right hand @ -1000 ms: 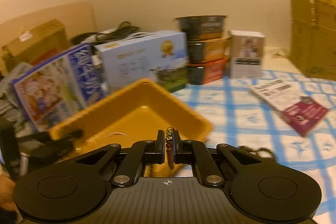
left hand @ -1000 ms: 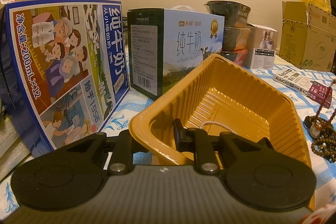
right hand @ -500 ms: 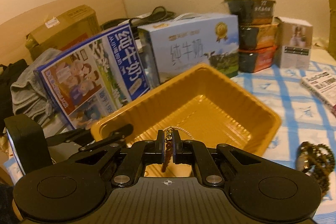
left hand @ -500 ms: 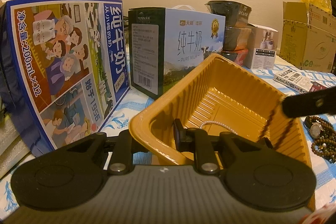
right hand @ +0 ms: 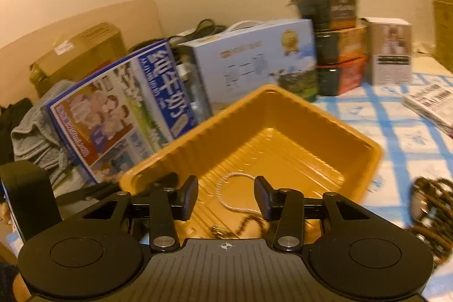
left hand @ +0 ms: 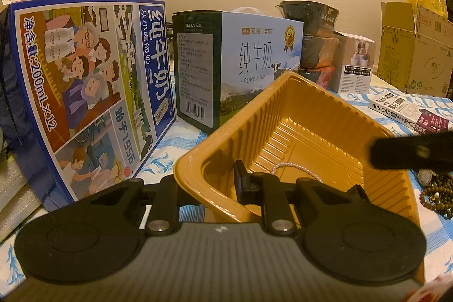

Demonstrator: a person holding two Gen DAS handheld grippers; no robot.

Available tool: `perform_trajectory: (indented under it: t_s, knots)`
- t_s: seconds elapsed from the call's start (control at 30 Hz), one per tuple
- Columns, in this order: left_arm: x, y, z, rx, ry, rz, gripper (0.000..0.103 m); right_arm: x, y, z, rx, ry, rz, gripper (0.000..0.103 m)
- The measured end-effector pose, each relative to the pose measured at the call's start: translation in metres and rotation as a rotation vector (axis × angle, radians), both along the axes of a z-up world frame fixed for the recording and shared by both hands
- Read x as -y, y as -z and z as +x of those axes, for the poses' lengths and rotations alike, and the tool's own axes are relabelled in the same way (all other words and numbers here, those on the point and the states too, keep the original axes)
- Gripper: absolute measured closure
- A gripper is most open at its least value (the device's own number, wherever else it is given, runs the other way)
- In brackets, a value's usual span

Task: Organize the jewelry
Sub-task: 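Lift the brown bead bracelet over the orange tray and open the right gripper, then close the right gripper on a dark bead bracelet in the pile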

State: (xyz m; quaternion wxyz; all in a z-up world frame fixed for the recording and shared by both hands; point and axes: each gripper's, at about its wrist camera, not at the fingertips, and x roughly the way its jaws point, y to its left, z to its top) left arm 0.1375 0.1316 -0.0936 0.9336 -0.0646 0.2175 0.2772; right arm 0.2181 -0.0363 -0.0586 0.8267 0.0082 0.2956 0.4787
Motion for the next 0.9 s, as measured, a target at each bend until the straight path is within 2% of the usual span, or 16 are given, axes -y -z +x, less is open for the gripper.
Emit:
perform_trajectory:
  t_s: [0.53,0.7,0.9]
  knots:
    - [0.000,0.000,0.000,-0.002,-0.002,-0.002,0.084,0.158,0.050,0.043,-0.073,0.405,-0.188,0.058]
    - [-0.001,0.000,0.002,-0.005,0.000,0.005,0.084,0.175,0.059,0.061,-0.046,0.441,-0.223,0.058]
    - [0.000,-0.001,0.003,-0.007,0.005,0.017,0.084,0.167,0.067,0.087,-0.012,0.440,-0.241,0.060]
